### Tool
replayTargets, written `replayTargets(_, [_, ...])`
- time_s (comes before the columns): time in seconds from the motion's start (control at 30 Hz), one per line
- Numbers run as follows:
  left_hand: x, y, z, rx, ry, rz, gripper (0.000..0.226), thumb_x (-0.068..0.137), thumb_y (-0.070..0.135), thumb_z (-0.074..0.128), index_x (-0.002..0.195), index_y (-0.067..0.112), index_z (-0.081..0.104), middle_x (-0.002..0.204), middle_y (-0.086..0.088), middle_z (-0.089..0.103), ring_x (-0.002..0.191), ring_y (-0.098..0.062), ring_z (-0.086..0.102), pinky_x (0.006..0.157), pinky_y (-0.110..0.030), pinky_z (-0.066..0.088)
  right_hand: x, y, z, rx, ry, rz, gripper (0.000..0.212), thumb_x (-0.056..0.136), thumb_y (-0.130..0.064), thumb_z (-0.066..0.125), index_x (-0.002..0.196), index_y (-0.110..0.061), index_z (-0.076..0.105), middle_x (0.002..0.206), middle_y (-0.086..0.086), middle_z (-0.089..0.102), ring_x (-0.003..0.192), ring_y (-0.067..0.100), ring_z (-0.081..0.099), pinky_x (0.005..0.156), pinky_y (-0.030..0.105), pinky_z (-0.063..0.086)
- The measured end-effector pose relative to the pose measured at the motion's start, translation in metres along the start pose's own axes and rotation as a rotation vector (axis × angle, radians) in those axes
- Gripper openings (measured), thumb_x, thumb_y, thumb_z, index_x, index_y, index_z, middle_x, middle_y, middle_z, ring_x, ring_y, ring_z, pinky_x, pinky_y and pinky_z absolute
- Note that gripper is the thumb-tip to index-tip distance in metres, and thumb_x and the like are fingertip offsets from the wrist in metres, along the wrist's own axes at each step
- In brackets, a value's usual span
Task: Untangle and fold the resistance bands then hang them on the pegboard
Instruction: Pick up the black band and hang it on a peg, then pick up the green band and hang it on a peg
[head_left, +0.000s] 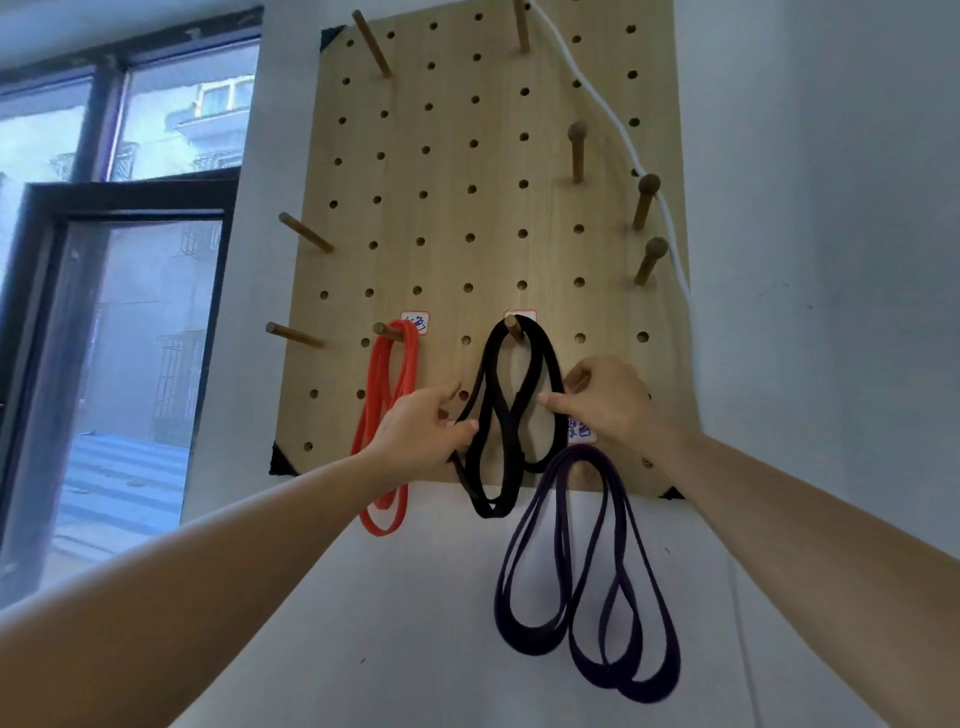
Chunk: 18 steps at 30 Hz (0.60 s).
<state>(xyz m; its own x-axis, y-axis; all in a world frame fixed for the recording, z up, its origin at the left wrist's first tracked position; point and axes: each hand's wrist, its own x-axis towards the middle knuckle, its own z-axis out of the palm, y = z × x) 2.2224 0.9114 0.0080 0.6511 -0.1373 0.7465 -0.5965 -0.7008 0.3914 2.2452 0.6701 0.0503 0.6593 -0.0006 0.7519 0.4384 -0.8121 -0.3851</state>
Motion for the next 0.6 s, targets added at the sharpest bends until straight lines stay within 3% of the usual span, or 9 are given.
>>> replayTargets(0.13, [-0.032, 0.009, -0.015, -0.076, 0.053, 0.089, 0.049, 0.096, 0.025, 0.067, 0.143, 0.019, 0.055, 0.129, 0.006, 0.066, 0.109, -0.008, 0.065, 0.098, -0.042, 0.057, -0.027, -0.01, -0.012, 0.051, 0.059, -0.048, 0.04, 0.083, -0.046, 0.08, 0.11, -0.019, 0.068, 0.104, -0.004, 0.069, 0.096, 0.013, 0.065, 0.084, 0.028, 0.054])
replayTargets(0.27, [-0.081, 0.017, -0.028, -0.168, -0.015, 0.097, 0.02, 0.094, 0.02, 0.07, 0.114, 0.023, 0.074, 0.098, 0.014, 0.074, 0.089, -0.002, 0.07, 0.086, -0.029, 0.06, -0.083, -0.03, -0.017, 0.159, -0.033, -0.119, 0.013, 0.088, -0.034, 0.078, 0.093, -0.027, 0.068, 0.089, -0.012, 0.067, 0.078, 0.005, 0.066, 0.07, 0.02, 0.054])
replayTargets(0.37, [-0.132, 0.013, -0.03, -0.206, -0.074, 0.068, 0.016, 0.093, 0.017, 0.071, 0.106, 0.025, 0.076, 0.094, 0.013, 0.075, 0.088, -0.004, 0.071, 0.08, -0.021, 0.058, -0.139, -0.039, -0.004, 0.191, -0.112, -0.212, 0.009, 0.087, -0.028, 0.079, 0.09, -0.024, 0.073, 0.079, -0.011, 0.069, 0.072, 0.001, 0.065, 0.066, 0.015, 0.05])
replayTargets(0.47, [-0.192, -0.003, -0.025, -0.167, -0.179, 0.044, 0.015, 0.093, 0.018, 0.071, 0.105, 0.025, 0.077, 0.091, 0.016, 0.075, 0.088, -0.009, 0.072, 0.08, -0.021, 0.057, -0.204, -0.038, 0.018, 0.197, -0.291, -0.278, 0.013, 0.088, -0.028, 0.078, 0.097, -0.02, 0.074, 0.082, -0.01, 0.071, 0.076, 0.005, 0.068, 0.07, 0.021, 0.057])
replayTargets(0.6, [-0.285, -0.04, -0.01, -0.133, -0.358, -0.085, 0.013, 0.091, 0.029, 0.073, 0.103, 0.03, 0.077, 0.087, 0.015, 0.075, 0.084, -0.01, 0.072, 0.075, -0.021, 0.057, -0.293, -0.027, 0.061, 0.277, -0.583, -0.226, 0.014, 0.088, -0.028, 0.079, 0.099, -0.019, 0.075, 0.083, -0.005, 0.071, 0.076, 0.01, 0.068, 0.071, 0.027, 0.059])
